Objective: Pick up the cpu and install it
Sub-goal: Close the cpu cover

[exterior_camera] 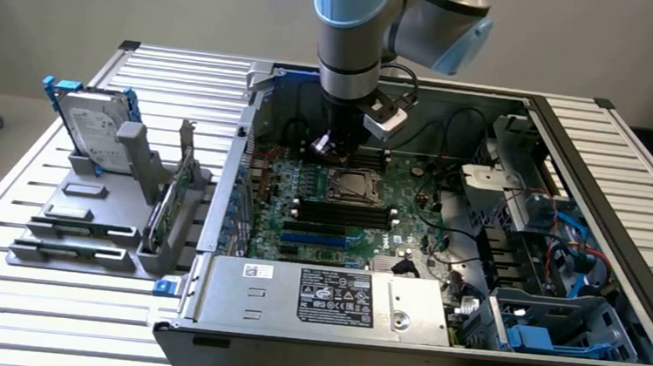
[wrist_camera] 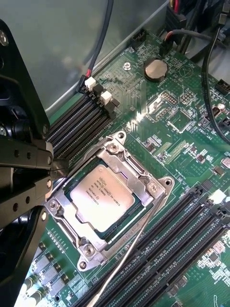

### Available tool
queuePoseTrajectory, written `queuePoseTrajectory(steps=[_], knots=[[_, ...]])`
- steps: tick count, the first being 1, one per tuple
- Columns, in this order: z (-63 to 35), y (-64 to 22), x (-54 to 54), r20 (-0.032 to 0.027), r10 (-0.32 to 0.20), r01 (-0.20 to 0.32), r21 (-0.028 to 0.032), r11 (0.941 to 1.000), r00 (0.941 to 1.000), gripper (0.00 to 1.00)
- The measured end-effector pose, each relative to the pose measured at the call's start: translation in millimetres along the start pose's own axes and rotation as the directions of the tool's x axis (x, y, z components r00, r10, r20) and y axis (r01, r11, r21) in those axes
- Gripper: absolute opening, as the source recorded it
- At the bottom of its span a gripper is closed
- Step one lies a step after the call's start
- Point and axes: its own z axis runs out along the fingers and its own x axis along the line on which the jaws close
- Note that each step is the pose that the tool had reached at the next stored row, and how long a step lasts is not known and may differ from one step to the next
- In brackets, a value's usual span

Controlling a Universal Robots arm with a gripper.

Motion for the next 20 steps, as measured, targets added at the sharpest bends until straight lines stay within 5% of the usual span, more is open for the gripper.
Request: queuePoseTrajectory(steps=[20], knots=[[0.3,4.2,2.3,0.0024,0.001,-0.001,0.0022,1.0000,1.0000,0.11]])
